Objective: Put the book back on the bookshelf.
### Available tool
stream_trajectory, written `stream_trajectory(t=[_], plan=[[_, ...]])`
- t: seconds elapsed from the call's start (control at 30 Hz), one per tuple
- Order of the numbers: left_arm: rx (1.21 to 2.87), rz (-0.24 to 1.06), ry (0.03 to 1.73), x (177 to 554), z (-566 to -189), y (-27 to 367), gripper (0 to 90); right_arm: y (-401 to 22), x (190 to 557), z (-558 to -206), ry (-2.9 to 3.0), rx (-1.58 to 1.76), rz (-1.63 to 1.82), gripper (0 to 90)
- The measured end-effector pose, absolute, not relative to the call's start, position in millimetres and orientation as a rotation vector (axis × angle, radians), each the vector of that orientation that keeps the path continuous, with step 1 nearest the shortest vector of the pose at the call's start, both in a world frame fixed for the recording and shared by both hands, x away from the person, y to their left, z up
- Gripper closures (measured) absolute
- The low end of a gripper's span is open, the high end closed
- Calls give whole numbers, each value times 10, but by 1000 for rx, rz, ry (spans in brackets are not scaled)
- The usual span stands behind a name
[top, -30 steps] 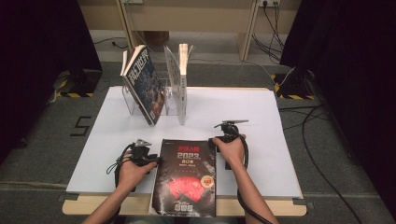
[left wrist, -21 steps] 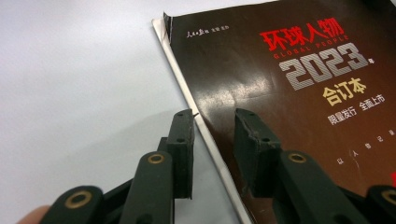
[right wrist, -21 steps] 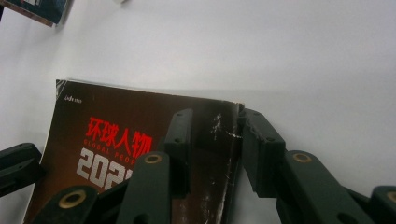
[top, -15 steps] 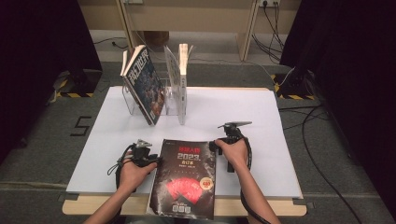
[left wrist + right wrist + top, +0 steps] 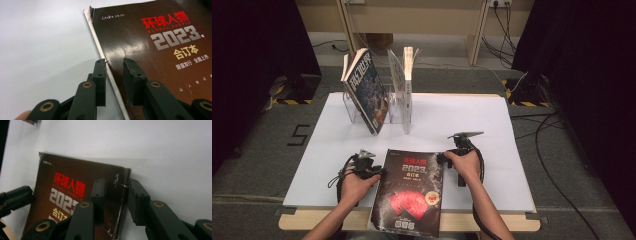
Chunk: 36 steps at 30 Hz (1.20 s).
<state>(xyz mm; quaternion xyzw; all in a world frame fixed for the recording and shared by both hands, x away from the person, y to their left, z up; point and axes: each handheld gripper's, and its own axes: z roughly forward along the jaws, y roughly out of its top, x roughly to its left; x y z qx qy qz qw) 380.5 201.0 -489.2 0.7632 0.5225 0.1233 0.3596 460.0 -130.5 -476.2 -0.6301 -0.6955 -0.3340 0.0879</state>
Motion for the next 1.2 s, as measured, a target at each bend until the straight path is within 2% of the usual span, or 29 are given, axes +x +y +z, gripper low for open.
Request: stream_trajectory(t=[0.33,0.4,0.43,0.5,0.73,0.83,1.2], plan=[[1968,314,1350,3809,-4890,2009,714,-1280,4564,-4776,-2059,-1845,-958,711],[1966,316,1351,3809,-4890,2007,713,-1278,4559,-4779,-2071,-1839,-957,744],[1967,317,1353,3812,-4889,2001,711,-1279,4552,-4757,-2068,-1835,-969,821],[1969,315,1353,3816,-4887,2000,710,-1279,4545,-4732,-2053,-1825,-988,851],[1921,296,1352,3818,-4830,2019,621,-1182,4398,-4414,-2112,-1768,-1148,878],[1860,350,1319,3791,-4627,2056,584,-1165,4326,-4200,-2106,-1741,-1268,878],[1748,383,1238,3741,-4166,2090,517,-1095,4173,-3629,-2108,-1671,-1509,879]])
